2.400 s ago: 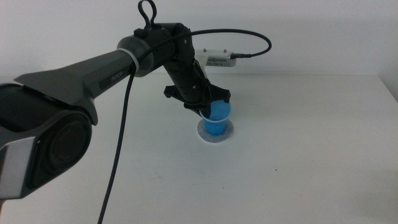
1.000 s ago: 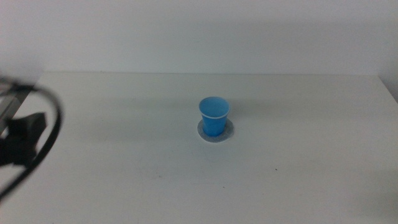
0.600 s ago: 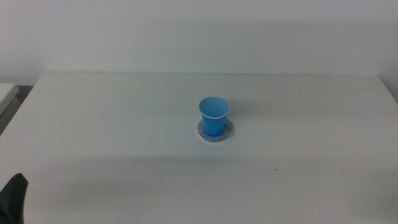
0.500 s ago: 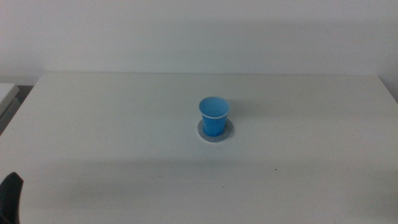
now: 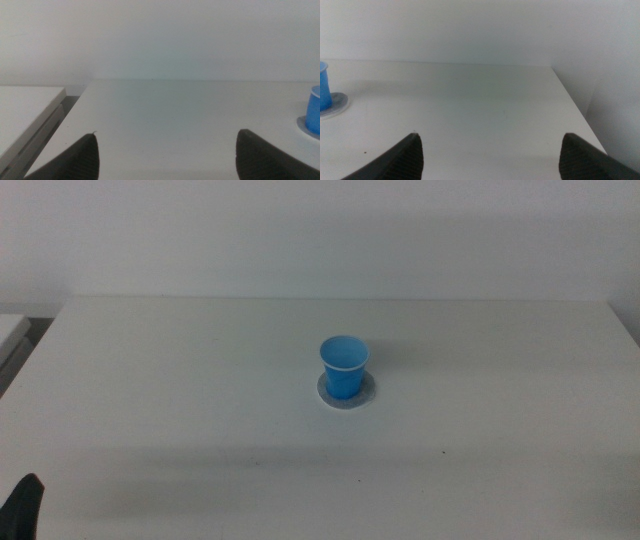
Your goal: Place an empty cup on a cup mat.
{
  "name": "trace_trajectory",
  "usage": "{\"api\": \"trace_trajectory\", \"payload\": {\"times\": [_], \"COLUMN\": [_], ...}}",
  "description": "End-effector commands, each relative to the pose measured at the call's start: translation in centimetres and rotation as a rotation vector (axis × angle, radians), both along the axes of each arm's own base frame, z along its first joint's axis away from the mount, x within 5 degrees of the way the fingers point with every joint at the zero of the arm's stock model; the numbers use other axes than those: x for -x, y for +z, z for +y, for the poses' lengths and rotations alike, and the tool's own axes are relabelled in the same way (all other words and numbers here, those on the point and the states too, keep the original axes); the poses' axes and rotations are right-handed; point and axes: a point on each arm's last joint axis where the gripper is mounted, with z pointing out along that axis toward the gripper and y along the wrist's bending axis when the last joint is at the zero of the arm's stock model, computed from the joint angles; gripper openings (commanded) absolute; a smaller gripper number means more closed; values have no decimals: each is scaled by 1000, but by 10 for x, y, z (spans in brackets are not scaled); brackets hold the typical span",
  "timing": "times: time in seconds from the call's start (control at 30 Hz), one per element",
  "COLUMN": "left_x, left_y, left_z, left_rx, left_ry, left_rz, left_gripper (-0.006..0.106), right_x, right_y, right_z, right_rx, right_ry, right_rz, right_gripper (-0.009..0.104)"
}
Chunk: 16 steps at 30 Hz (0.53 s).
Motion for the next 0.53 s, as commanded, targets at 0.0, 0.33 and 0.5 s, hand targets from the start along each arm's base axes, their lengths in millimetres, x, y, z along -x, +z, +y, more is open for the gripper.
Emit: {"api": "trace_trajectory", "payload": {"times": [0.0, 0.33, 0.5], "left_x": [0, 0, 0], "left_y": [0, 1, 1], "left_z": [0, 0, 0], "left_rx": [9, -10, -13], "left_ry": [-2, -1, -1], "left_rz": [-7, -16, -16], "left_gripper": [94, 94, 94], "right_x": [0, 0, 0], "right_y": [0, 0, 0], "right_z": [0, 0, 0], "right_rx": [10, 10, 10], "right_ry": [2, 2, 2], "right_rz": [-8, -8, -8], "right_gripper": [93, 93, 93]}}
